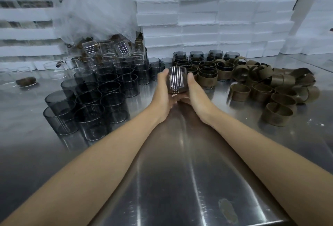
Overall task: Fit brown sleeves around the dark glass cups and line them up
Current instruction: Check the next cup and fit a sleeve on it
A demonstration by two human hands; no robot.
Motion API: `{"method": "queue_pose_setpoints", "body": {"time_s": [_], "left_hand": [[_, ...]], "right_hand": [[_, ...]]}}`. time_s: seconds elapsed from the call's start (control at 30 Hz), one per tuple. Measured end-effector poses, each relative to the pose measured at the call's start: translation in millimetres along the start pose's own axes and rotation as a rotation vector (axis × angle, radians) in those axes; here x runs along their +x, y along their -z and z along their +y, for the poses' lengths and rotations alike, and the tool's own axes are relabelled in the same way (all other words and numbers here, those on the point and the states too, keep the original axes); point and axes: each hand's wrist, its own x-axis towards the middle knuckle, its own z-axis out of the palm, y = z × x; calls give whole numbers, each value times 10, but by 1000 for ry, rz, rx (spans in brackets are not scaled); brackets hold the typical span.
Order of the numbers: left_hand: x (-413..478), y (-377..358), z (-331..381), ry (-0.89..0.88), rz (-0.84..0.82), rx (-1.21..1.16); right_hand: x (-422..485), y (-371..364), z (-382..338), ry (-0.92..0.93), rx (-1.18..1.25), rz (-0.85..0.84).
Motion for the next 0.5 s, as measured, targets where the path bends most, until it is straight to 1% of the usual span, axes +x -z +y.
{"method": "queue_pose_setpoints", "body": {"time_s": [0.03, 0.07, 0.17, 0.2, 0.27, 0.3, 0.33, 0.4, 0.43, 0.5], "left_hand": [[18, 36, 18, -5, 26, -29], [13, 51, 39, 1, 39, -38], [9, 27, 39, 44, 79, 28], [10, 17, 31, 56, 84, 67], [9, -12, 18, 62, 107, 150], [-3, -18, 9, 31, 123, 237], [-19, -23, -8, -33, 140, 383], [-67, -19, -56, -241, 167, 734], [-102, -26, -66, -346, 154, 855], [-158, -45, -74, -546, 74, 1053]], "right_hand": [[3, -25, 5, 27, -49, -25], [2, -28, 0, 37, -40, -44], [1, 73, 3, 46, 137, -95], [-2, 125, 15, 55, 152, -126], [-17, 191, 49, 87, 92, -188], [-23, 204, 63, 101, 40, -180], [-18, 202, 77, 116, -8, -138], [-9, 186, 84, 149, -52, -27], [-6, 180, 84, 164, -62, 26], [-6, 174, 73, 170, -78, 117]]}}
